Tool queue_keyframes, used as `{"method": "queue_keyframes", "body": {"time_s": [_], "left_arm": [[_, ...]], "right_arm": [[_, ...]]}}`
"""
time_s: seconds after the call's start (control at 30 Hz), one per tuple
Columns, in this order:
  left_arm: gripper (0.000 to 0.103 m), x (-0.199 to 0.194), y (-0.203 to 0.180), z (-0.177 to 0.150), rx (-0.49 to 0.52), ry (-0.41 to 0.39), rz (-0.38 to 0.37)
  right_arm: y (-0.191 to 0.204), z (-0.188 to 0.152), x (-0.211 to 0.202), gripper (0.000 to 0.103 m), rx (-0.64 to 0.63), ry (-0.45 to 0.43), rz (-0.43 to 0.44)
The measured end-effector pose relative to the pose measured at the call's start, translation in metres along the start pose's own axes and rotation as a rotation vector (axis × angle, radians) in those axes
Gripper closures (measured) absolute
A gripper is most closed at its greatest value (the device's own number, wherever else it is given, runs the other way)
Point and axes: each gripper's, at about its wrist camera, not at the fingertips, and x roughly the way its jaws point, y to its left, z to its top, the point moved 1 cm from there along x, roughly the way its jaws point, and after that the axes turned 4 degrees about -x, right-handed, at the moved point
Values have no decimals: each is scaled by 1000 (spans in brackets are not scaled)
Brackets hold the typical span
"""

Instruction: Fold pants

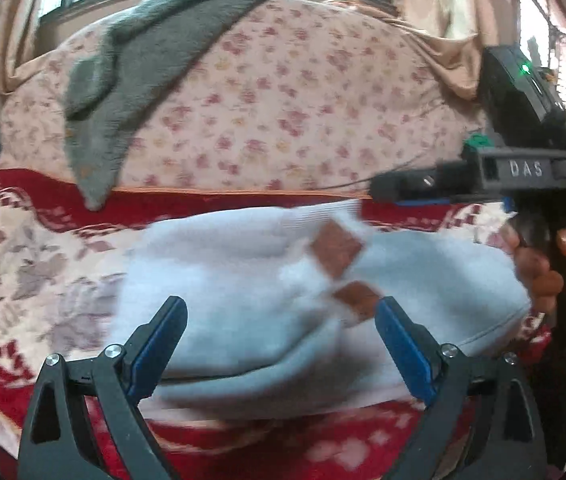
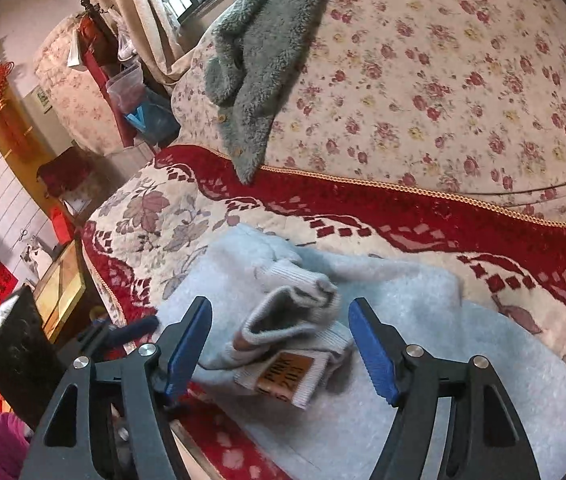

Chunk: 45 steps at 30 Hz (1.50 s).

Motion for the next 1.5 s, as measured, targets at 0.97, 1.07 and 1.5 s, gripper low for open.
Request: {"method": "queue_keyframes", "body": {"time_s": [0.97, 1.07, 1.5], "left_arm": [[9, 10, 68, 47, -205, -19, 19], [9, 44, 46, 44, -169, 56, 2], [0, 138, 19, 26, -184, 175, 43]], "right_arm": [[0, -61, 48, 86, 354, 66, 296], [-15, -80, 64, 82, 423, 101, 225], [-34, -94, 52, 50, 310, 153, 38]]}}
